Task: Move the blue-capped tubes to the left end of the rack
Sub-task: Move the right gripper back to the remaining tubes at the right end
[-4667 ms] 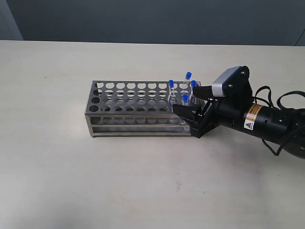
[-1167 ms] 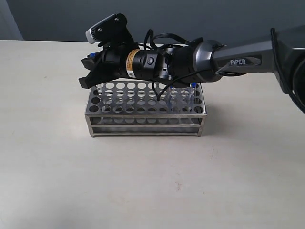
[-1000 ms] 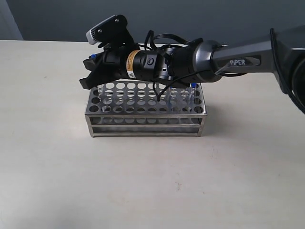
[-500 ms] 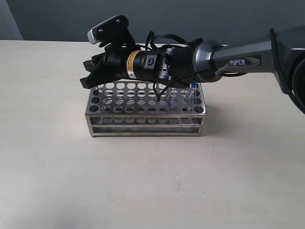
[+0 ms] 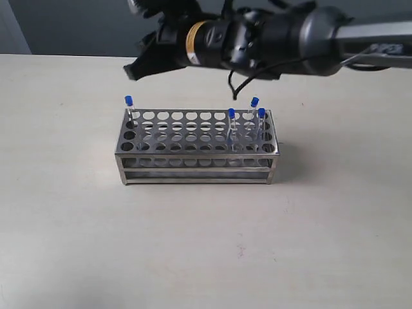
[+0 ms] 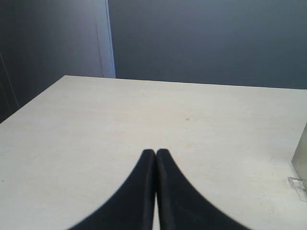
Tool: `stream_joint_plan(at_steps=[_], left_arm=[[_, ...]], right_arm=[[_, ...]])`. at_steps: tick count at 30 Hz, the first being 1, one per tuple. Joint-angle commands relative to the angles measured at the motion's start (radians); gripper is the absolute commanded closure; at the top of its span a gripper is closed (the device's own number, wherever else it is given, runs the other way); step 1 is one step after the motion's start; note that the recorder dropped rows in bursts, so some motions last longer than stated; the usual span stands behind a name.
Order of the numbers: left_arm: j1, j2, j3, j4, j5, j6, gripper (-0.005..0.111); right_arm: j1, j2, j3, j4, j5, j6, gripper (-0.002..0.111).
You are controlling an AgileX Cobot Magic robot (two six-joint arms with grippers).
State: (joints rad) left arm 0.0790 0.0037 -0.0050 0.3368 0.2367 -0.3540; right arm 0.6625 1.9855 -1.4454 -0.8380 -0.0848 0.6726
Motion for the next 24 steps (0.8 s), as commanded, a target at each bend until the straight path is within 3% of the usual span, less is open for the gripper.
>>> stream_joint_plan(at_steps=[1, 7, 13, 24], left_arm=[[-0.009, -0.004, 0.003, -0.004, -0.005, -0.003, 0.106], [-0.009, -0.004, 0.003, -0.004, -0.005, -0.003, 0.106], [-0.009, -0.004, 0.003, -0.004, -0.005, -0.003, 0.106], [-0.009, -0.004, 0.003, -0.004, -0.005, -0.003, 0.106]], right_arm=[[-0.024, -0.142, 0.036, -0.028, 0.254, -0.035, 0.081], [-0.103, -0.354, 0.329, -0.024, 0.054, 0.04, 0.081], [-0.198, -0.51, 0.567, 0.018, 0.011, 0.052, 0.081], [-0.309, -0.486, 0.684, 0.014, -0.055, 0.043, 0.081]])
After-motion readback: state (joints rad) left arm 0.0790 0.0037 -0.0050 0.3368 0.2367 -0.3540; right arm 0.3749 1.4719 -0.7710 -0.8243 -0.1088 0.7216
